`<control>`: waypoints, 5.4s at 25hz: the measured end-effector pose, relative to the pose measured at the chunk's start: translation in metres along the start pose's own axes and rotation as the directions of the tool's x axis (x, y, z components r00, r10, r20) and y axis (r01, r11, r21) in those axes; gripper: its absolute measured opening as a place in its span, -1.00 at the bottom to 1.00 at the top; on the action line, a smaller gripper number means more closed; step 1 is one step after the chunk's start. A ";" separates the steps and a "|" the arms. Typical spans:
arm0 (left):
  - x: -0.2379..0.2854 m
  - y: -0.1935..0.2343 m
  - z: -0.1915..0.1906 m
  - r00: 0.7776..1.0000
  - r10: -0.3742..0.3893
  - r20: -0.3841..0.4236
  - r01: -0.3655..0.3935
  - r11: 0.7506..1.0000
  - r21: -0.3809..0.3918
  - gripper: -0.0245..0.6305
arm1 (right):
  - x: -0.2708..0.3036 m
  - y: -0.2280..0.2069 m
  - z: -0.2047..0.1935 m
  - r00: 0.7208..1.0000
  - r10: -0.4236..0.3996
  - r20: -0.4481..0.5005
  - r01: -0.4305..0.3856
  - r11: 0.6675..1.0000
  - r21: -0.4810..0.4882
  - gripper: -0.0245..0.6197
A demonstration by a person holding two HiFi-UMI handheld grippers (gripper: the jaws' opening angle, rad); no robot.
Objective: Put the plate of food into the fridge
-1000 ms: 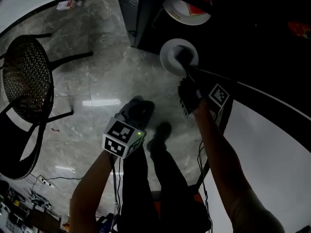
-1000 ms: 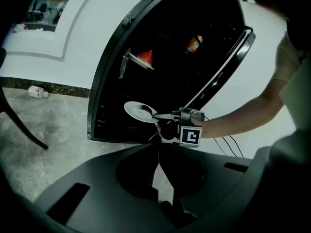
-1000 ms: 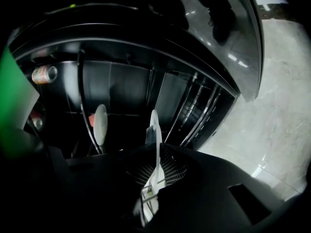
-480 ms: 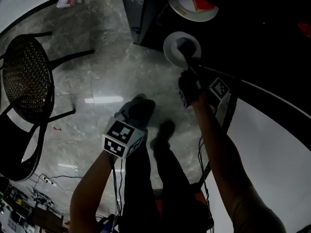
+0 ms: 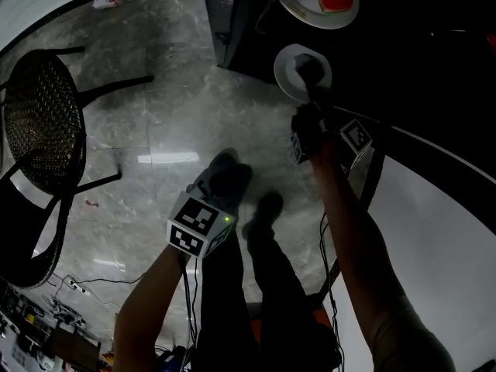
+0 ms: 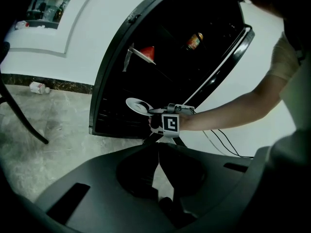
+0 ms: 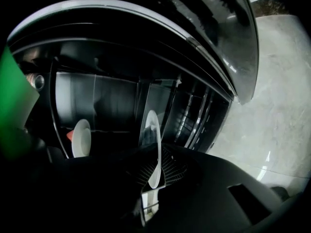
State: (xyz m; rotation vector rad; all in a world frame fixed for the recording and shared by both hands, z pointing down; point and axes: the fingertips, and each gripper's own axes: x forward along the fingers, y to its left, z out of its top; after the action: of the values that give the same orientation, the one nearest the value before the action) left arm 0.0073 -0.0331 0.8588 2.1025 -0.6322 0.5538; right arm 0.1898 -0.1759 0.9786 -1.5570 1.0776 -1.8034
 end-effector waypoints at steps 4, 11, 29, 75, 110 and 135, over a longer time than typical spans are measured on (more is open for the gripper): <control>0.001 0.002 -0.006 1.000 0.002 -0.004 -0.002 1.000 0.003 -0.89 | 0.010 -0.002 0.005 1.000 0.004 0.021 -0.004 1.000 0.006 -0.84; 0.002 0.009 -0.011 1.000 0.008 0.004 -0.008 1.000 0.000 -0.89 | 0.022 0.003 0.018 0.999 -0.004 0.047 0.006 0.999 -0.035 -0.83; -0.002 0.016 -0.028 1.000 0.015 -0.017 -0.015 0.999 0.032 -0.89 | 0.022 0.026 -0.023 0.973 -0.052 -0.223 -0.089 0.813 -0.576 -0.19; -0.003 0.032 -0.027 0.999 0.033 -0.013 -0.033 0.999 0.032 -0.89 | 0.049 0.020 -0.034 0.959 -0.237 -0.155 0.093 0.780 -0.618 -0.80; -0.002 0.030 -0.018 0.998 0.062 -0.007 -0.061 0.997 0.039 -0.89 | 0.036 0.036 -0.044 0.930 -0.294 -0.222 0.052 0.701 -0.712 -0.79; -0.060 -0.024 0.098 0.999 0.036 0.039 -0.038 0.997 0.065 -0.89 | -0.169 0.190 -0.164 0.809 -0.168 -0.564 -0.339 0.649 -0.680 -0.86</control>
State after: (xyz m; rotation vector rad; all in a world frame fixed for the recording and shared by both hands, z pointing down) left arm -0.0094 -0.0874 0.7559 2.1716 -0.6841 0.5633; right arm 0.0440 -0.1067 0.7232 -1.2692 2.4439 -1.9090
